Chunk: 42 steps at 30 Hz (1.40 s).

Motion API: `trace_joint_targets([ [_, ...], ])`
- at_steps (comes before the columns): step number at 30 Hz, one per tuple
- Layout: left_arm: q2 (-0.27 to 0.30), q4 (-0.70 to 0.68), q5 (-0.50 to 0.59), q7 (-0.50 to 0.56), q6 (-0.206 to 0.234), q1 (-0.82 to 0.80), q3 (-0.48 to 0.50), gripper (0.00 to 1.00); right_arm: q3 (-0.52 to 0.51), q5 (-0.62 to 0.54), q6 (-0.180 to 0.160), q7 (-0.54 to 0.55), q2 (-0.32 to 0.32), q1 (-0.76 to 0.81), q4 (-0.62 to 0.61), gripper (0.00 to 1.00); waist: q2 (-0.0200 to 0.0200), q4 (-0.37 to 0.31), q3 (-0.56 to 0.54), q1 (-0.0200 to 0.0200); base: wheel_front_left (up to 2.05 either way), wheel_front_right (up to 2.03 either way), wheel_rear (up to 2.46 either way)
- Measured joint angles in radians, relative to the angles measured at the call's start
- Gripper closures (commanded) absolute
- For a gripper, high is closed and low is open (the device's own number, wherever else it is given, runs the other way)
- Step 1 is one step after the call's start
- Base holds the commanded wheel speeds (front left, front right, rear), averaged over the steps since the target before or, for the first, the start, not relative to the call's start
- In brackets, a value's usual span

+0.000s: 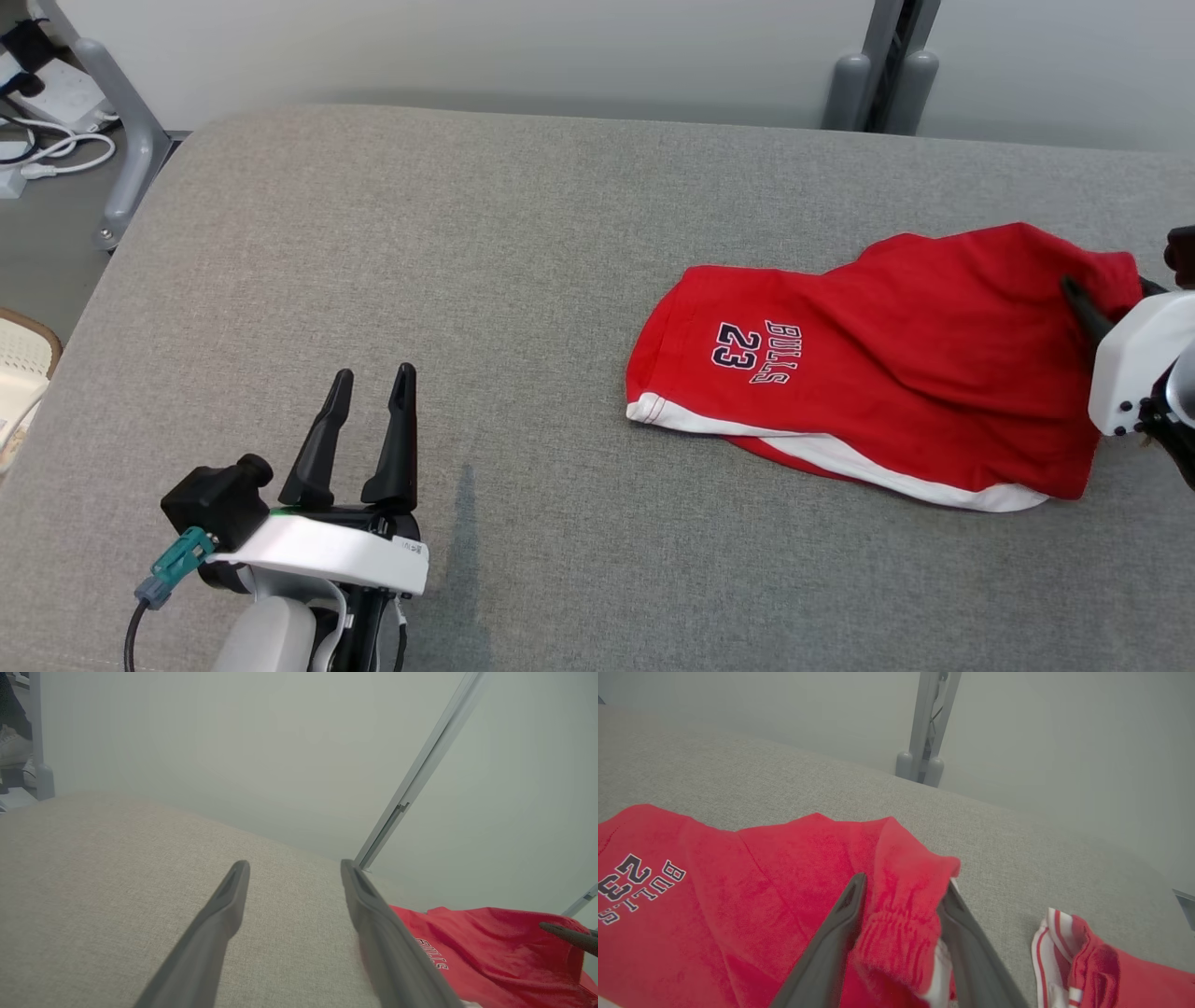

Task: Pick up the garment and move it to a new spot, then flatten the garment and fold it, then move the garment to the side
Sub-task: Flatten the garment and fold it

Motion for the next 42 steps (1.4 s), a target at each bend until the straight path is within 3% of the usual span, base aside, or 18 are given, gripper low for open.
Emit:
trace_joint_targets([
  [5,0.0,0.002,0.0,0.0,0.0,-0.009,0.005,0.0,0.04,0.026,0.0,0.03,0.036,-0.022,0.043,0.0,0.0,-0.002,0.011,0.0,0.0,0.0,0.0],
  [13,0.0,0.005,0.0,0.0,0.0,-0.009,0.016,0.0,0.033,0.055,0.0,-0.113,0.067,0.001,-0.021,0.0,0.0,-0.046,-0.003,0.0,0.0,0.0,0.0],
  [21,0.0,-0.012,0.005,0.0,0.0,-0.005,0.023,0.0,-0.067,0.089,0.0,-0.242,0.117,0.164,-0.153,0.0,0.0,-0.119,-0.025,0.0,0.0,0.0,0.0],
  [28,-0.001,-0.019,0.008,0.0,0.0,-0.003,0.024,0.0,-0.185,0.058,0.0,-0.294,0.179,0.353,-0.258,0.0,0.0,-0.17,-0.025,0.0,0.0,0.0,0.0],
  [38,0.0,0.002,0.015,0.0,0.0,-0.002,0.0,0.0,-0.294,-0.037,0.0,-0.287,0.275,0.476,-0.338,0.0,0.0,-0.207,-0.018,0.0001,0.0,0.0,0.0],
  [42,0.0,0.091,0.017,0.002,0.0,-0.012,-0.083,0.0,-0.314,-0.062,0.0,-0.261,0.299,0.487,-0.371,0.0,0.0,-0.22,-0.008,0.0,0.0,0.0,0.0],
])
